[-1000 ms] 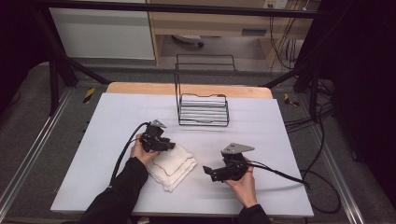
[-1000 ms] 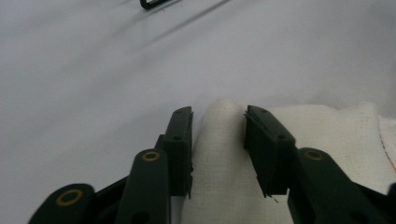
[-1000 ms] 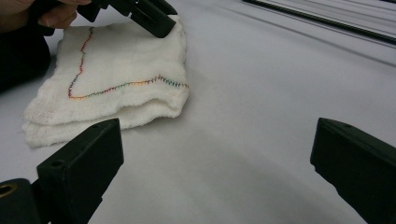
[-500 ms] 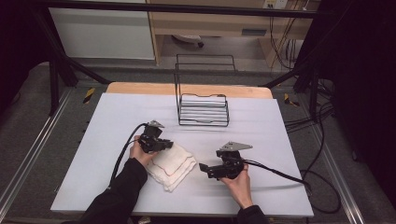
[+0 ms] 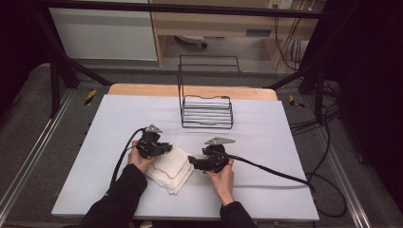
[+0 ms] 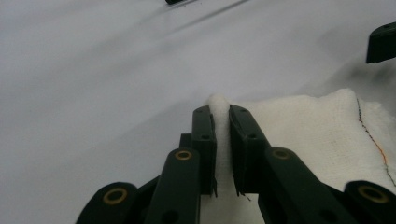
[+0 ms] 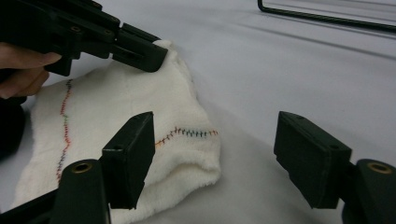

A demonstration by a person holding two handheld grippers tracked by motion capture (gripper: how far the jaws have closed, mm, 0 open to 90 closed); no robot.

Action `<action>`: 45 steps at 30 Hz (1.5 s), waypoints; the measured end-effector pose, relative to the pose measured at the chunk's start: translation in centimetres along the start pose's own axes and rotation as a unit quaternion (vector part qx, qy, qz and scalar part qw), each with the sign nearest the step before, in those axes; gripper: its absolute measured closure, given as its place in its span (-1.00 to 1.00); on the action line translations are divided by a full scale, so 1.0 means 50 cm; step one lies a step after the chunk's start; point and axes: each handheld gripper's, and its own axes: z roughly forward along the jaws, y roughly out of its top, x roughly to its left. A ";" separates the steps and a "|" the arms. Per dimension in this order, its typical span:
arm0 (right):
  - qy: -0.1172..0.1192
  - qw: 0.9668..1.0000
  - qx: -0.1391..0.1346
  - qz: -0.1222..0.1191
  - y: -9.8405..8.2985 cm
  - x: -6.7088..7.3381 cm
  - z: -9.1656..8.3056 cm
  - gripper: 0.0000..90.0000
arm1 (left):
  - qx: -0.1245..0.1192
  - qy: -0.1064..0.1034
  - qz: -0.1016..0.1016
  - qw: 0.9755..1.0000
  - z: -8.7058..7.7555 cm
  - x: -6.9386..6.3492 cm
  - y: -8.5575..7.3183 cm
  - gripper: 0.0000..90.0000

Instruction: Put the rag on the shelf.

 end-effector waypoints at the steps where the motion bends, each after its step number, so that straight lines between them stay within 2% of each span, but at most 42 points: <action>1: -0.005 1.000 0.002 -0.003 0.001 0.001 0.006 -0.26 | -0.003 0.000 0.000 1.000 0.001 0.000 -0.001 0.79; 3: -0.011 1.000 0.012 -0.012 0.000 0.003 0.015 -0.19 | -0.004 -0.002 -0.001 1.000 0.001 0.001 -0.002 0.78; 6: -0.007 1.000 0.016 -0.004 -0.003 0.004 0.025 -0.09 | -0.005 -0.001 -0.001 1.000 0.002 0.001 -0.002 0.77; 9: -0.011 1.000 0.020 -0.013 -0.008 0.007 0.030 -0.02 | -0.005 -0.001 0.002 1.000 0.002 0.001 -0.003 0.76; 15: -0.003 0.999 0.038 -0.026 -0.006 0.025 0.033 0.34 | -0.004 0.001 -0.003 1.000 0.003 0.000 -0.002 0.75; 17: 0.001 0.999 0.040 -0.013 -0.006 0.028 0.034 0.37 | -0.002 0.003 -0.003 1.000 0.003 -0.001 -0.002 0.75; 20: 0.002 0.999 0.039 -0.007 -0.008 0.029 0.035 0.47 | -0.002 0.002 -0.008 1.000 0.002 -0.001 -0.001 0.76; 25: 0.019 0.999 0.042 0.009 -0.009 0.030 0.037 0.67 | -0.001 0.003 -0.008 1.000 0.002 -0.001 -0.001 0.76; 30: 0.021 0.999 0.044 0.019 -0.007 0.030 0.036 0.78 | -0.004 0.006 -0.008 1.000 0.000 -0.003 -0.001 0.80; 33: 0.019 0.999 0.038 0.016 -0.007 0.031 0.035 0.81 | -0.009 0.008 -0.008 1.000 -0.004 -0.005 0.000 0.81; 36: 0.020 0.999 0.031 0.010 -0.005 0.032 0.029 0.81 | -0.025 0.000 -0.017 1.000 -0.018 -0.003 0.003 0.82; 45: 0.042 0.999 -0.021 -0.010 0.017 0.042 -0.011 0.81 | -0.074 -0.010 -0.010 0.997 -0.070 -0.007 0.011 0.82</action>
